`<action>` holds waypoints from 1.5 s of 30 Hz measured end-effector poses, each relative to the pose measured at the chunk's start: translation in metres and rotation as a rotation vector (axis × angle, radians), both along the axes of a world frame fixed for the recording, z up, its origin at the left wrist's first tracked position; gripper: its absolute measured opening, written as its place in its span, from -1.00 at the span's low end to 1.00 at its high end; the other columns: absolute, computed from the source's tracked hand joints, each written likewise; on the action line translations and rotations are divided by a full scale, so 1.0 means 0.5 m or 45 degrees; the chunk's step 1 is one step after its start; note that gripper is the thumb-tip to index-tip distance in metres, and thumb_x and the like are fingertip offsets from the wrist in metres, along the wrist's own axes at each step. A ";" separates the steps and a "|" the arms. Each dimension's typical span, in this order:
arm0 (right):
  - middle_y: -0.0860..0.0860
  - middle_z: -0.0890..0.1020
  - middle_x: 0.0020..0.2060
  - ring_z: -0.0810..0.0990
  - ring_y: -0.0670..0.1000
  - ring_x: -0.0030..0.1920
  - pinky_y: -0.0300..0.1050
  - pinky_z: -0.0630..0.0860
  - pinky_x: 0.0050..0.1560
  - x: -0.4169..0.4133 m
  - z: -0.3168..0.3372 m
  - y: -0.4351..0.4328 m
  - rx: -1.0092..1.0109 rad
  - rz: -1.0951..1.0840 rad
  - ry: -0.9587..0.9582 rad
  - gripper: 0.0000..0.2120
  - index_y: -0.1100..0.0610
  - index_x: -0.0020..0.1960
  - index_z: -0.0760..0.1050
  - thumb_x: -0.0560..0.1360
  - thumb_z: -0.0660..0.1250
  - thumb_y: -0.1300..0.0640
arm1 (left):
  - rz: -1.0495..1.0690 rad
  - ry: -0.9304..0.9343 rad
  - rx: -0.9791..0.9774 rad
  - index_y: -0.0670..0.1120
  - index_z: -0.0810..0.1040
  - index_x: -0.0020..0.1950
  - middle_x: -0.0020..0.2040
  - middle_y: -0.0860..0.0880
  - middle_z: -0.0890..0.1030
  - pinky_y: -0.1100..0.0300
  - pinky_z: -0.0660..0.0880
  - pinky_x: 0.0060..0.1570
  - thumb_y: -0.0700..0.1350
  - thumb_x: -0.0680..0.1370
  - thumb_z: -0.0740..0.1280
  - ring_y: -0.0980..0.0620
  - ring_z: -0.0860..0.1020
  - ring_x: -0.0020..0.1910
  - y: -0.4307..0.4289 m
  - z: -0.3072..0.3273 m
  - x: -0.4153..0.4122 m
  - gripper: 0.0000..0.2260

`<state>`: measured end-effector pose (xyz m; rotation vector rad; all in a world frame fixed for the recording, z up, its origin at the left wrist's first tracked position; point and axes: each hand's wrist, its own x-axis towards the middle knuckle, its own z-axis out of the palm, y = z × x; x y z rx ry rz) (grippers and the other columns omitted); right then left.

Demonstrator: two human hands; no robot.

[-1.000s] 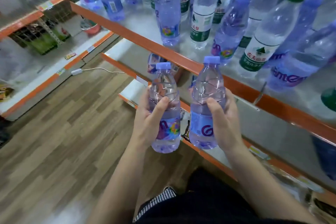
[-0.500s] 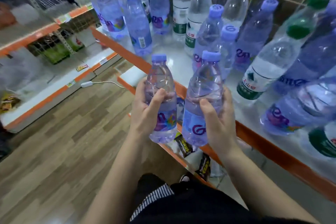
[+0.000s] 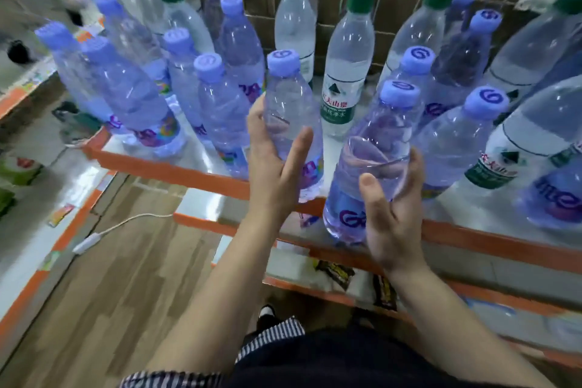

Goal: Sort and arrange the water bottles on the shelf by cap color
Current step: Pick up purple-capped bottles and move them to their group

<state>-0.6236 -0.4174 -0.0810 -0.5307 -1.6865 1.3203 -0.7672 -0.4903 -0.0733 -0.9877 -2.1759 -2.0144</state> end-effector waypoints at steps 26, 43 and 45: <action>0.13 0.36 0.42 0.37 0.01 0.44 -0.05 0.29 0.46 -0.060 -0.005 -0.032 0.061 -0.336 -0.154 -0.34 0.25 0.50 0.12 0.53 0.32 0.03 | -0.216 0.113 0.029 -0.22 0.14 0.54 0.42 0.05 0.24 0.25 0.20 0.43 0.19 0.54 0.31 0.11 0.25 0.43 0.138 -0.047 -0.140 -0.25; -0.29 0.23 0.34 0.27 -0.35 0.38 -0.41 0.20 0.36 -0.139 -0.033 0.017 0.194 -0.104 -0.185 -0.41 -0.07 0.42 0.08 0.53 0.33 0.00 | -0.383 0.231 -0.532 -0.12 0.52 0.25 0.14 -0.02 0.57 0.10 0.49 0.11 0.02 0.63 0.13 0.07 0.54 0.09 -0.127 -0.073 -0.029 -0.67; -0.23 0.23 0.34 0.30 -0.20 0.41 -0.33 0.22 0.40 -0.150 -0.037 0.017 0.216 -0.088 -0.195 -0.38 0.03 0.45 0.09 0.52 0.36 0.04 | -0.380 0.392 -0.598 -0.13 0.56 0.19 0.08 -0.03 0.59 0.17 0.48 0.06 0.00 0.63 0.14 0.05 0.55 0.03 -0.142 -0.072 -0.034 -0.69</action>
